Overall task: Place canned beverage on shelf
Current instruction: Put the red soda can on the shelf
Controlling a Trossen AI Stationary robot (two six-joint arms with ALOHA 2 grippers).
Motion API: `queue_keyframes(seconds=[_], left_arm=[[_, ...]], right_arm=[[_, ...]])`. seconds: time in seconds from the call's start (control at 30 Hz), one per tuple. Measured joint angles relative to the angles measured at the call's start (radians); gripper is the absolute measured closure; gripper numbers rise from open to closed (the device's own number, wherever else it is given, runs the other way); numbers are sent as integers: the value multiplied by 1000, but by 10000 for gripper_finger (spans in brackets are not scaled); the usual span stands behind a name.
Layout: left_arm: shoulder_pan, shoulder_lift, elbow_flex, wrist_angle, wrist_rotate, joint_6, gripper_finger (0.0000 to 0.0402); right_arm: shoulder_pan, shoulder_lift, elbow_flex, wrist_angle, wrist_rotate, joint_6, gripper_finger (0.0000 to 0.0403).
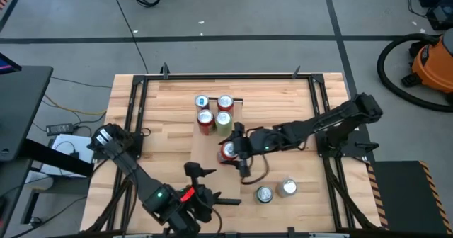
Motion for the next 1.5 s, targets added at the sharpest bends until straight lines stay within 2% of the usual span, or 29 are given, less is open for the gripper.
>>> queue_keyframes(seconds=[0.2,0.6,1.13,1.5], left_arm=[[-14,2,-1,-39,-10,-62,6],[-8,2,0,-55,6,-95,6],[-18,-13,2,-52,143,-169,6],[-12,-19,2,-65,153,-173,6]], right_arm=[[-30,78,77,-40,-42,0,89],[-45,67,79,-88,-56,-7,89],[-45,66,78,-100,-65,23,88],[-51,69,74,-106,-68,-4,34]])
